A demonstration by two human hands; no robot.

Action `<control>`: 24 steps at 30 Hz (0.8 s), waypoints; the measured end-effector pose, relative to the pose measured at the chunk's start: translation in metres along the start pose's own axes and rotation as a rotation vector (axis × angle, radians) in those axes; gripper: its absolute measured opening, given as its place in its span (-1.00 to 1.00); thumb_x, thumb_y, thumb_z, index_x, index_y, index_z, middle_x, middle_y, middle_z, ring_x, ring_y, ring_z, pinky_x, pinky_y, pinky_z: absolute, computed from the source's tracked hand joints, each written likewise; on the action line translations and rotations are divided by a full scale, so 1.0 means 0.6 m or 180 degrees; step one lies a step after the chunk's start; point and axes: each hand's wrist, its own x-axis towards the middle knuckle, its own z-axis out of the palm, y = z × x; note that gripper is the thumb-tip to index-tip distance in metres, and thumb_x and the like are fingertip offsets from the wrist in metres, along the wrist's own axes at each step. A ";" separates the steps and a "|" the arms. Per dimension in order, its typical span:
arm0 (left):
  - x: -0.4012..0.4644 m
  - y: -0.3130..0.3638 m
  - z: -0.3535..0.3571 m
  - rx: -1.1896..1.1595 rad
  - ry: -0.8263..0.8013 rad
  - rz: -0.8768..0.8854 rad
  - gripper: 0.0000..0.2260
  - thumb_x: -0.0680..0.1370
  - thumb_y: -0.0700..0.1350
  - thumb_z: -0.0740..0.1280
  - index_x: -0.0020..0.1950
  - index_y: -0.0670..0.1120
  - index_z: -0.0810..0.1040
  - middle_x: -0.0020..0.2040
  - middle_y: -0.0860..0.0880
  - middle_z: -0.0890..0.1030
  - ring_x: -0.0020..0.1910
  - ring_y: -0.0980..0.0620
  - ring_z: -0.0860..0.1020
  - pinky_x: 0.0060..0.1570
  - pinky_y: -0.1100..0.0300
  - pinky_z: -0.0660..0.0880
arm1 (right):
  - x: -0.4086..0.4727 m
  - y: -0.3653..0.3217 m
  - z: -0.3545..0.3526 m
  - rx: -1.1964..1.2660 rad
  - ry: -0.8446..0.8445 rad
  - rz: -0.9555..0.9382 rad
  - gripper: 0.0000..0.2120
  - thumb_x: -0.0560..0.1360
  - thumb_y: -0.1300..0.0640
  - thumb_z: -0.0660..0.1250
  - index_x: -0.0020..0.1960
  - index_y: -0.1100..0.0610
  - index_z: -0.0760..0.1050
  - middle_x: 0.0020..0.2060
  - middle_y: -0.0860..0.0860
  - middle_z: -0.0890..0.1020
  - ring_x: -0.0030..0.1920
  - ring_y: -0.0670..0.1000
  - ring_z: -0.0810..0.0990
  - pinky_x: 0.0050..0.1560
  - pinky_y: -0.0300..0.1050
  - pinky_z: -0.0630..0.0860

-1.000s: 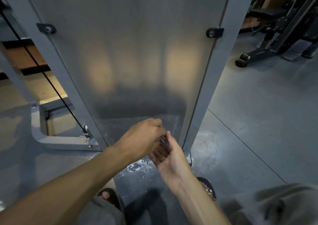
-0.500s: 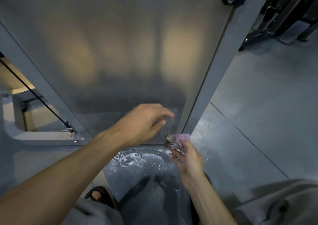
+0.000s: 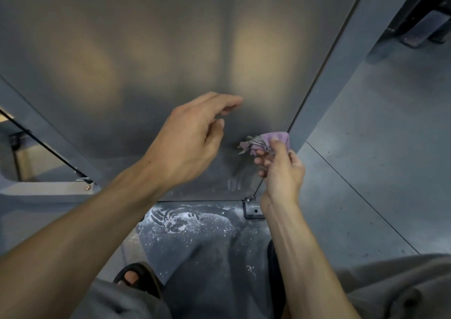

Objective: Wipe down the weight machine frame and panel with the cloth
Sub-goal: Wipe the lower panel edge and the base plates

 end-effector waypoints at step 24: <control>0.000 -0.006 0.021 0.0033 -0.0126 -0.0080 -0.61 0.59 -0.40 0.26 0.34 -0.10 0.60 0.21 0.07 0.63 0.21 0.24 0.57 0.25 0.37 0.44 | 0.064 0.100 0.008 0.0484 0.0433 0.0244 -0.87 0.54 0.29 0.37 -0.12 0.14 0.46 -0.30 0.13 0.66 -0.32 0.08 0.65 -0.30 -0.05 0.61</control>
